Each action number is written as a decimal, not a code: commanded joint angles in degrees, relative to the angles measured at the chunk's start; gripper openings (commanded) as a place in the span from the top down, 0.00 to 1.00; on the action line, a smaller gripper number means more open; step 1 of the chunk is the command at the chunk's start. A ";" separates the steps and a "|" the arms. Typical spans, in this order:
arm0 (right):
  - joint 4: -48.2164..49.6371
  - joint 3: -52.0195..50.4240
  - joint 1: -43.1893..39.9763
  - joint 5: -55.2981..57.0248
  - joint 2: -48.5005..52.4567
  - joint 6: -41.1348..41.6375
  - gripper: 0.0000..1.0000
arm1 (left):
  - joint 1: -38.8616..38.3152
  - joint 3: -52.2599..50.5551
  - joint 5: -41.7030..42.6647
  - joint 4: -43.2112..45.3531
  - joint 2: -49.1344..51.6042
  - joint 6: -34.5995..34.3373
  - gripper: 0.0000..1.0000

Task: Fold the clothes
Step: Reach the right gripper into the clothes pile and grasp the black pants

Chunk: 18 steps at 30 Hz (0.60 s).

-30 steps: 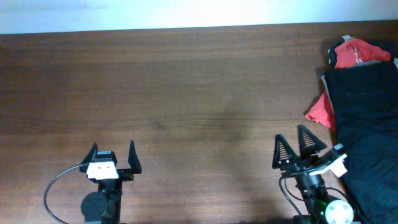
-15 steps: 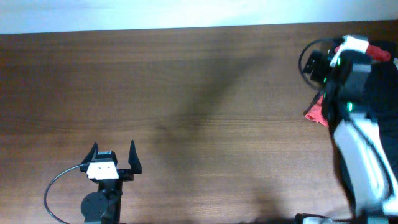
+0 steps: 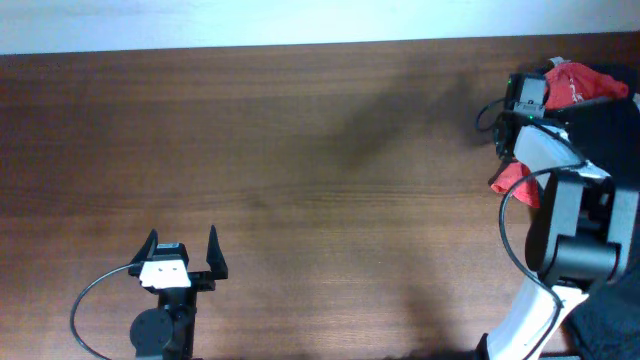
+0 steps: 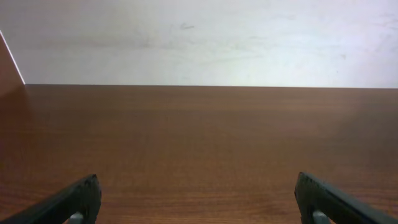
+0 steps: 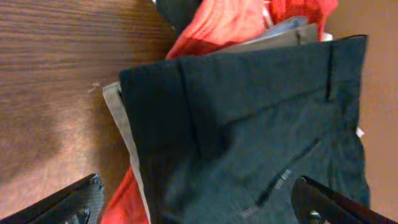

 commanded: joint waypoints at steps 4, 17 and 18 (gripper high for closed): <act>5.01 1.38 -1.44 1.18 2.82 -0.83 0.16 | 0.17 -0.42 0.46 0.09 -0.26 0.72 0.01; 4.17 1.38 -4.09 2.27 -0.22 10.23 0.91 | 0.17 -0.42 0.46 0.09 -0.26 0.72 0.01; 4.15 1.38 -4.09 3.26 -2.38 10.58 0.96 | 0.17 -0.42 0.46 0.09 -0.26 0.72 0.01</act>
